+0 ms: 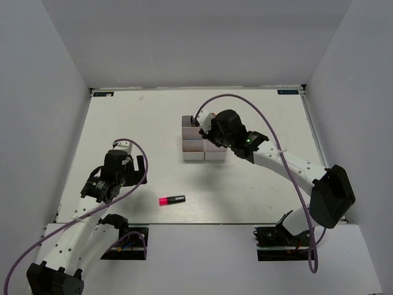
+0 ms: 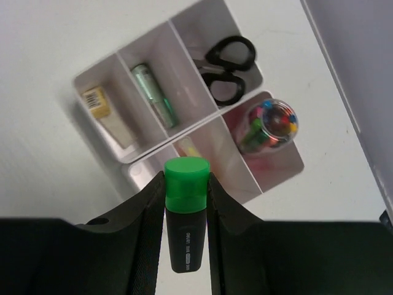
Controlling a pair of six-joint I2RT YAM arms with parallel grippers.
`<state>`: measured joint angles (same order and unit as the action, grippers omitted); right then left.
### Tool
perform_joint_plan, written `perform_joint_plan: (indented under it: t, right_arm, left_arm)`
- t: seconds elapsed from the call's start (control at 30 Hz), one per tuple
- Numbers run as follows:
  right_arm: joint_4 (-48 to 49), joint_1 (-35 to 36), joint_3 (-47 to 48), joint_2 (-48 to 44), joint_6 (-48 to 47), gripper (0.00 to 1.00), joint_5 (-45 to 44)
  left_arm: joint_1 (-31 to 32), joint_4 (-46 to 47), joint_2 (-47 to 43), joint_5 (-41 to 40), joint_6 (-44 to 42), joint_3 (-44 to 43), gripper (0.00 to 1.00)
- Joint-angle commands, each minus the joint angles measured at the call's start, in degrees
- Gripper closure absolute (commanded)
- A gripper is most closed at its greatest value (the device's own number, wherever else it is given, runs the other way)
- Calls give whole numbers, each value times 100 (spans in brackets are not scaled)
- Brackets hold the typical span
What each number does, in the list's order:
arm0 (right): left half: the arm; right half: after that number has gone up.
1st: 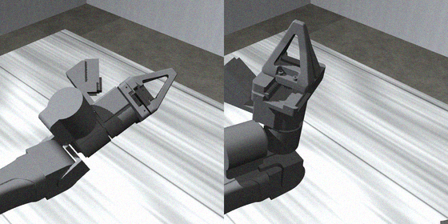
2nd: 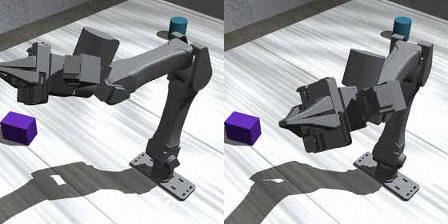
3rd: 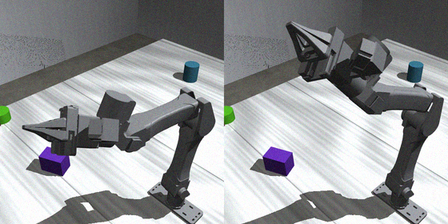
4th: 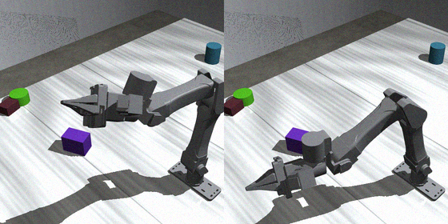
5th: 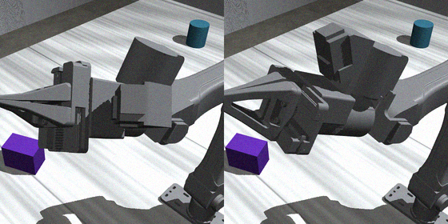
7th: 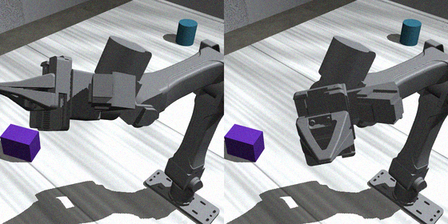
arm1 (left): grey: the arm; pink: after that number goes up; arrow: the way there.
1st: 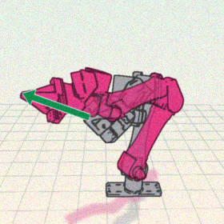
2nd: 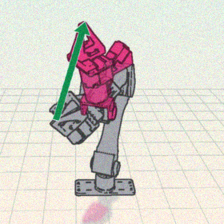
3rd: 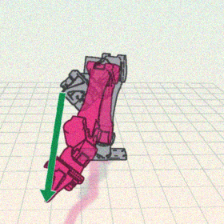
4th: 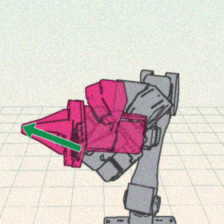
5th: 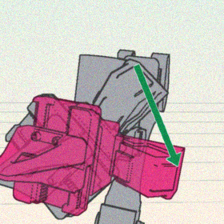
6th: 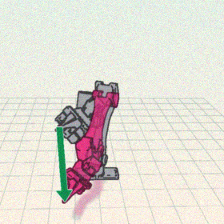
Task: Sort the stationery into containers
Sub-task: Place the pen in the storage box.
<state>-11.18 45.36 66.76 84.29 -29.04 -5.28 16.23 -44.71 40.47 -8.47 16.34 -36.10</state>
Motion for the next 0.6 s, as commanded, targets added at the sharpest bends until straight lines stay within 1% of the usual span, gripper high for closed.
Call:
perform_joint_plan:
  t: [0.0,0.03,0.07,0.1,0.13,0.17,0.23,0.3,0.33,0.37,0.43,0.57]
  right_arm:
    - [1003,-185,-198,17,934,100,-369]
    - [1047,-282,-407,-18,1196,100,-247]
    - [1352,-300,-453,-35,1312,100,-80]
    - [1399,-448,-488,-18,1591,100,139]
    - [1486,-484,-758,-79,1716,100,480]
    - [1992,-519,-874,-88,1761,100,466]
    - [2233,-677,-1111,-80,1953,100,1034]
    - [2523,-844,-1278,-53,2077,100,1230]
    - [2698,-941,-1358,-36,2104,100,1483]
    - [2752,-1037,-1376,-36,2147,100,1590]
    - [2972,-1187,-1455,-44,2148,100,2081]
    - [3139,-1451,-1430,8,2454,100,2794]
  left_arm:
    - [-50,103,-13,12,-34,15,0]
    - [-50,103,13,12,-43,24,0]
    - [-32,103,31,12,-26,15,0]
    - [-41,103,40,21,-34,15,0]
    - [-32,103,75,21,-43,15,0]
    - [-49,103,75,21,-43,24,0]
    - [-32,103,84,38,-52,6,0]
    - [-50,103,110,30,-52,24,0]
    - [-41,103,119,30,-43,24,0]
    - [-41,85,137,38,-43,24,0]
    - [-32,111,137,30,-52,15,0]
    - [-32,103,181,38,-60,15,0]
